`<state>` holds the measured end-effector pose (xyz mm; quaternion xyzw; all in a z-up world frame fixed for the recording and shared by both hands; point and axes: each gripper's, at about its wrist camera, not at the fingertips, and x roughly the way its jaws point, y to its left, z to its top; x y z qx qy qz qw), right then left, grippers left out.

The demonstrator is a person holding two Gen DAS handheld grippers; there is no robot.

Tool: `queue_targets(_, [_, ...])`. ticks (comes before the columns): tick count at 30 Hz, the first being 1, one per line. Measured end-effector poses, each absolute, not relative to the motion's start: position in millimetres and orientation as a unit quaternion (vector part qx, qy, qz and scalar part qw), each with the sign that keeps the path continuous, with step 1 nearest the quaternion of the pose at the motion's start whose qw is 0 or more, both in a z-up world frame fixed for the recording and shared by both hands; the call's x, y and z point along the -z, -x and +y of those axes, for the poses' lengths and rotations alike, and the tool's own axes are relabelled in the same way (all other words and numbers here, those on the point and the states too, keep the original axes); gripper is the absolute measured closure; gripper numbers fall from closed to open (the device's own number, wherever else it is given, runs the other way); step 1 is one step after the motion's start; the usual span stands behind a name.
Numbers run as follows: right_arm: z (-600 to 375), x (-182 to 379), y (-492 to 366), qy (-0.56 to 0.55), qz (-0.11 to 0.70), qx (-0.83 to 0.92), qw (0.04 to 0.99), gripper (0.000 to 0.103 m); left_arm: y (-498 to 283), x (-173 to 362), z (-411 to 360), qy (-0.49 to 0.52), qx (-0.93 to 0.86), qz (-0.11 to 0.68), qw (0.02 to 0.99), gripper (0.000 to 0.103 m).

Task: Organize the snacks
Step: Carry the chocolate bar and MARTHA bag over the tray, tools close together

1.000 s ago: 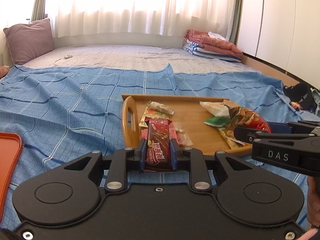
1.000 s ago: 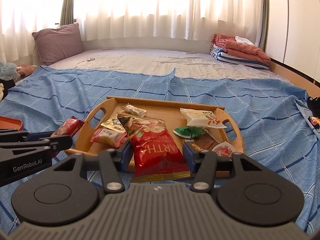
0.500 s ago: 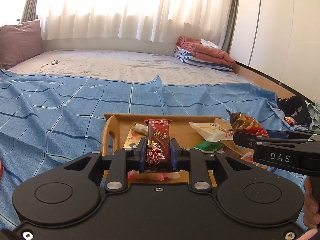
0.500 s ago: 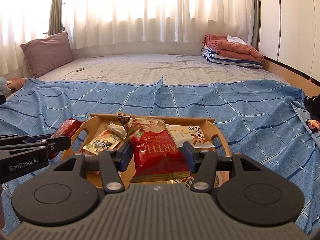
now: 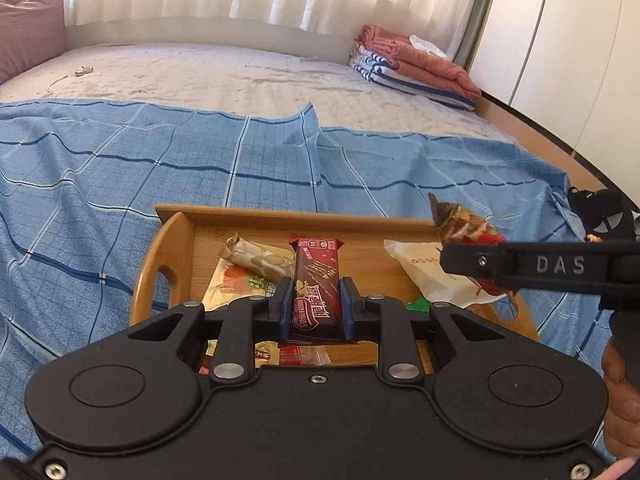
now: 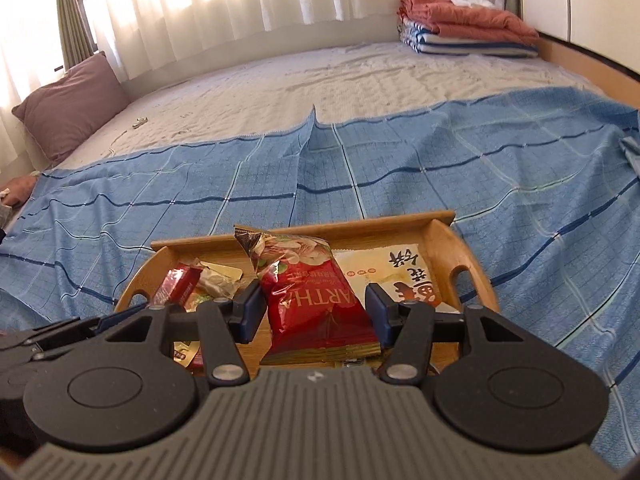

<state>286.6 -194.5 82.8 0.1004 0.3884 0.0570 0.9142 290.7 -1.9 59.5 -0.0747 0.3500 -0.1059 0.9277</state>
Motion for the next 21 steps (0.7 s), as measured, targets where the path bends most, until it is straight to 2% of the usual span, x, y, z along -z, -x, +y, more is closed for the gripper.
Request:
queue_targets(6, [-184.8,-62.9,-319.3,-0.136,0.414,-0.049,0.899,0.045,-312.1,-36.8,-12.8,0.085,0.105,0.369,0.919,0.080])
queue_targets(21, [-157.0,-39.3,-356.7,-0.095,0.452,-0.046,0.886,0.044,-330.2,-14.0,-25.5,0.059,0.109,0.379,0.917,0.080])
